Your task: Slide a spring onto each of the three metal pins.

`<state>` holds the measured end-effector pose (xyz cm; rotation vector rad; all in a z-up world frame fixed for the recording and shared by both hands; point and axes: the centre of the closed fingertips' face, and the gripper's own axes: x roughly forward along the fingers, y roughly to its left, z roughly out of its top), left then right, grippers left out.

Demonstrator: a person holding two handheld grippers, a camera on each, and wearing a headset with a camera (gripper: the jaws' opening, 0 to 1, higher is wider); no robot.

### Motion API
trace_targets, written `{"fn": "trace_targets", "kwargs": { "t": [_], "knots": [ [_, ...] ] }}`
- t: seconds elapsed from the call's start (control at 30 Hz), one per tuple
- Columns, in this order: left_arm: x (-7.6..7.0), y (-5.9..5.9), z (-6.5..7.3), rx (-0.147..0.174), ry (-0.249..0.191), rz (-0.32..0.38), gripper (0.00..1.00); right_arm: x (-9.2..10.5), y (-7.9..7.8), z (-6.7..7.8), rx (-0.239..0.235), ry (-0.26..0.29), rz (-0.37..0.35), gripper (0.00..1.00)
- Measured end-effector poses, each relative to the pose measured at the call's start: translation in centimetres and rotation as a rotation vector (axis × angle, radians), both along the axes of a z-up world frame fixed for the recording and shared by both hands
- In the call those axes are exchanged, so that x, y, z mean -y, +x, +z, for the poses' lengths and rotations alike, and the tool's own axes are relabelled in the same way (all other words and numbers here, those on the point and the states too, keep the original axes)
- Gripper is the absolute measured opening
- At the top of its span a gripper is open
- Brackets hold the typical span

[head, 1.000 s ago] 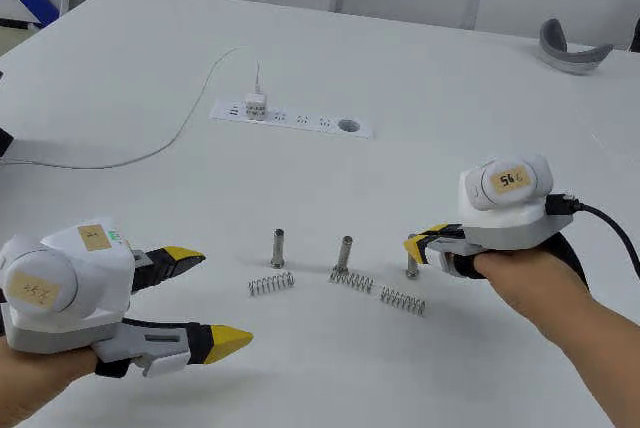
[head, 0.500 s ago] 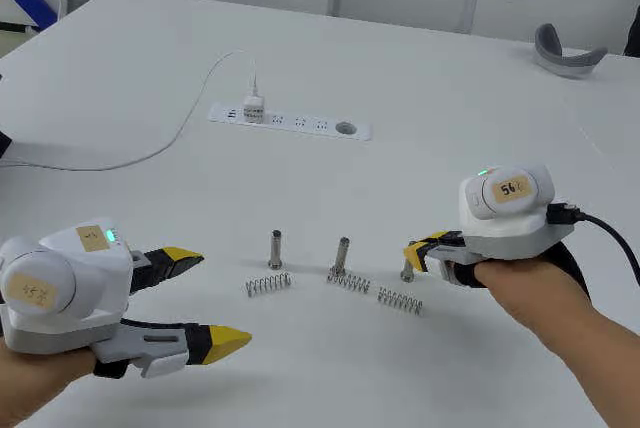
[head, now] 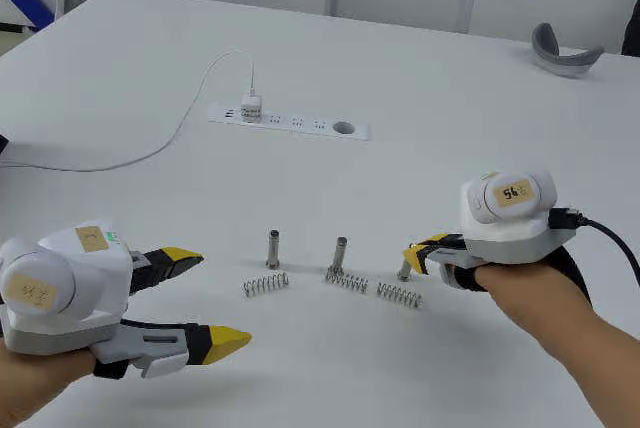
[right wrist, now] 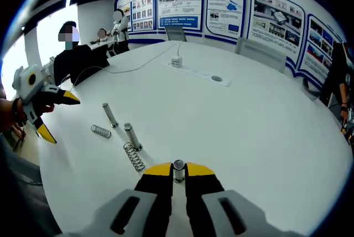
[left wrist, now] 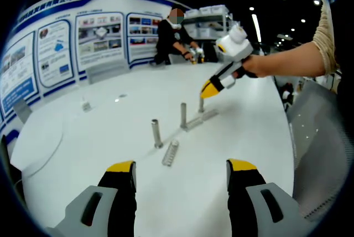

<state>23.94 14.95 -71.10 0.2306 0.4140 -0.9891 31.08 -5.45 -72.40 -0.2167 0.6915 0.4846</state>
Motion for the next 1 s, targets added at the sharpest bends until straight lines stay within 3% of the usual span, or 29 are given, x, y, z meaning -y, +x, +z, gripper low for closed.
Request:
{"fn": "trace_targets", "kwargs": {
  "t": [1.0],
  "knots": [
    [-0.1, 0.02, 0.1, 0.002, 0.003, 0.0, 0.68, -0.26, -0.1, 0.32, 0.032, -0.014, 0.024, 0.11]
  ]
}}
